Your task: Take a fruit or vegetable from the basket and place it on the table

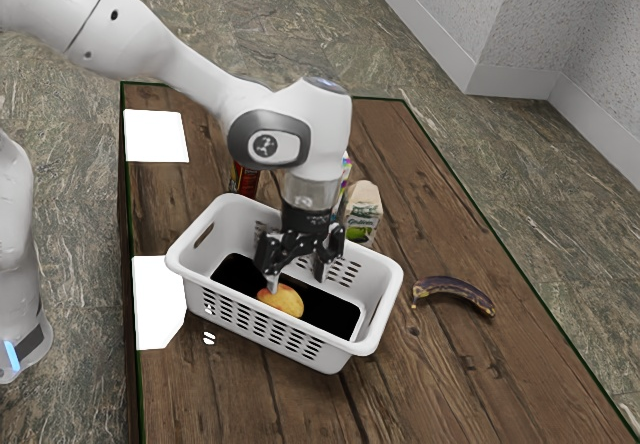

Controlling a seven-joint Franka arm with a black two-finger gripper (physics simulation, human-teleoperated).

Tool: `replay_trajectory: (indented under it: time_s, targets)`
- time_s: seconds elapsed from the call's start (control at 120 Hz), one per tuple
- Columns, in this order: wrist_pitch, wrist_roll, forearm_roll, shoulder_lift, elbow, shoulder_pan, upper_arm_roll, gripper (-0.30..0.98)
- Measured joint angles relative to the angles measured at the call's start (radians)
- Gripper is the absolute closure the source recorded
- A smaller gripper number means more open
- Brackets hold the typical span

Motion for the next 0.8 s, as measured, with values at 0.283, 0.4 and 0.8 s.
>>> replay_trajectory:
  time_s: [0.283, 0.4, 0.8]
  targets:
    - [0.043, 0.036, -0.029, 0.033, -0.023, -0.008, 0.001, -0.03]
    - [0.054, 0.049, -0.038, 0.037, -0.032, -0.009, 0.001, 0.03]
    - [0.053, 0.029, 0.183, -0.025, 0.078, -0.022, -0.001, 0.32]
